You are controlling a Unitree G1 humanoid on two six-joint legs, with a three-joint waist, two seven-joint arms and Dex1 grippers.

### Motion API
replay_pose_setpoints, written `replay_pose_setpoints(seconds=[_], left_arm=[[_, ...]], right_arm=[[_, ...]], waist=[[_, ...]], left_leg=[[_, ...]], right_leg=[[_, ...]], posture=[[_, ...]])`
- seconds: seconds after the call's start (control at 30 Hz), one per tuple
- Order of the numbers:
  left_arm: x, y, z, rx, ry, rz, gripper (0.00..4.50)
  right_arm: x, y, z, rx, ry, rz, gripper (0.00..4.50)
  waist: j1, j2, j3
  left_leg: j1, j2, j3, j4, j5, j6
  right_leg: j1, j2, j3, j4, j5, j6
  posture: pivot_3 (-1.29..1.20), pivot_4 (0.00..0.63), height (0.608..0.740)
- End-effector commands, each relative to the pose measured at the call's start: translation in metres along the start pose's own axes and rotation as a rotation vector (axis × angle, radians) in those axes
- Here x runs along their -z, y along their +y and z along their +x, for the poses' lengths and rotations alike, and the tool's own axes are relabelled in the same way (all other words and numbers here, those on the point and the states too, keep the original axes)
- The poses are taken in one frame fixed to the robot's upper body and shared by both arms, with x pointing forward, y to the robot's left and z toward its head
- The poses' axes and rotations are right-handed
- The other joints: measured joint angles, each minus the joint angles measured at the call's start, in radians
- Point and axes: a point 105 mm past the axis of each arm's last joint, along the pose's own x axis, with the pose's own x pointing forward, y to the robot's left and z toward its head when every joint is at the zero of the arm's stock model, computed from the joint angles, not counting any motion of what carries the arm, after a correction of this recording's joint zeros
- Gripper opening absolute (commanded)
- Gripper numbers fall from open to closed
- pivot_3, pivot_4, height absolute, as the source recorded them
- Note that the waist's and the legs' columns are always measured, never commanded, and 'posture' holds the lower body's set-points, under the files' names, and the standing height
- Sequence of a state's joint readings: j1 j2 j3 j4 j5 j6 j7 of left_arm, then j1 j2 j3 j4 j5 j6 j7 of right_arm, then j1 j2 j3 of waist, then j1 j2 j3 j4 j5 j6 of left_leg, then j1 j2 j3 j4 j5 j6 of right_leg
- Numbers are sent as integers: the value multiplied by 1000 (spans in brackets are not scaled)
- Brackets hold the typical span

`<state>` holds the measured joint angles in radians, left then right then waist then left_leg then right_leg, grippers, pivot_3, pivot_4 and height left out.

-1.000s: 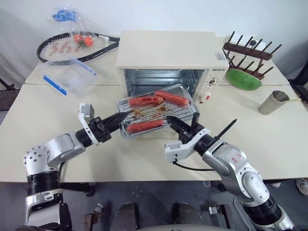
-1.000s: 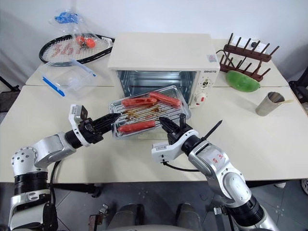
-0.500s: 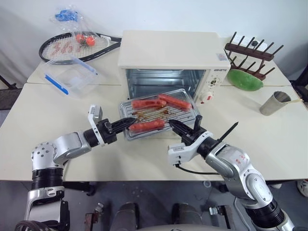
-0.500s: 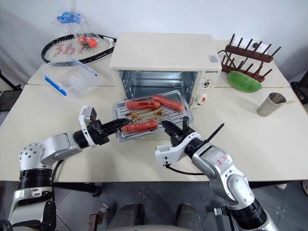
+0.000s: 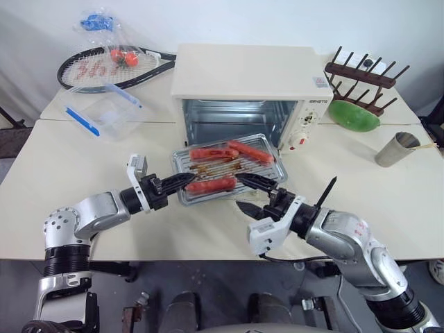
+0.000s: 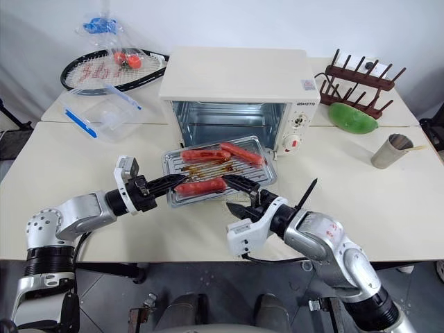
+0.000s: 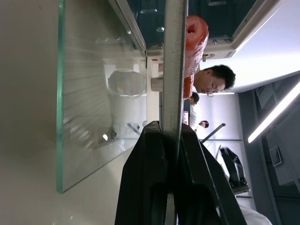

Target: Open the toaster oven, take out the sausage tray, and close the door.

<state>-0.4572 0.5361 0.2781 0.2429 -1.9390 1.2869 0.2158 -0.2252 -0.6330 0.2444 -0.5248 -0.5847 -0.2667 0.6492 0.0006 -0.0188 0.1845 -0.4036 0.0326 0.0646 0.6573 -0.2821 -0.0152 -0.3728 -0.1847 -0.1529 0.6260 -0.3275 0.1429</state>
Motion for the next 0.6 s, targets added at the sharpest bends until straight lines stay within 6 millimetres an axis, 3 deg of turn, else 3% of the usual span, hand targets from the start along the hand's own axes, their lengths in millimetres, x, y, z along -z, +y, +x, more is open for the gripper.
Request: replay_pose_setpoints(seconds=[0.03, 0.17, 0.27, 0.43, 0.6], left_arm=[[-1, -16, -10, 78, -10, 35, 0], [3, -18, -22, 99, 8, 51, 0], [7, -20, -30, 109, 26, 63, 0], [8, -13, -74, 38, -3, 64, 0], [9, -11, -99, 4, -85, 75, 0]], right_arm=[[-11, 1, -21, -82, -136, 115, 4453], [-5, 11, -52, -251, -172, 410, 4453], [6, 10, -65, -274, -139, 547, 4453], [45, 4, -89, -242, 3, 843, 4453], [83, 7, -100, -210, 99, 929, 4453]], waist=[[1, 0, 0], [1, -1, 0], [1, -1, 0], [-3, -1, 0], [6, -1, 1]], left_leg=[[0, 0, 0, 0, 0, 0], [0, 0, 0, 0, 0, 1], [1, 0, 0, 0, 0, 1], [2, 1, 1, -1, 0, 1], [2, 0, 1, 0, -1, 1]], right_leg=[[0, 0, 0, 0, 0, 0], [1, 0, 0, -1, 0, 0], [2, 0, 0, -2, 0, 0], [2, 1, 1, -2, 0, 0], [3, 0, 2, -3, 0, 0]], posture=[[0, 150, 740], [0, 150, 740], [0, 150, 740], [0, 150, 740], [0, 150, 740]])
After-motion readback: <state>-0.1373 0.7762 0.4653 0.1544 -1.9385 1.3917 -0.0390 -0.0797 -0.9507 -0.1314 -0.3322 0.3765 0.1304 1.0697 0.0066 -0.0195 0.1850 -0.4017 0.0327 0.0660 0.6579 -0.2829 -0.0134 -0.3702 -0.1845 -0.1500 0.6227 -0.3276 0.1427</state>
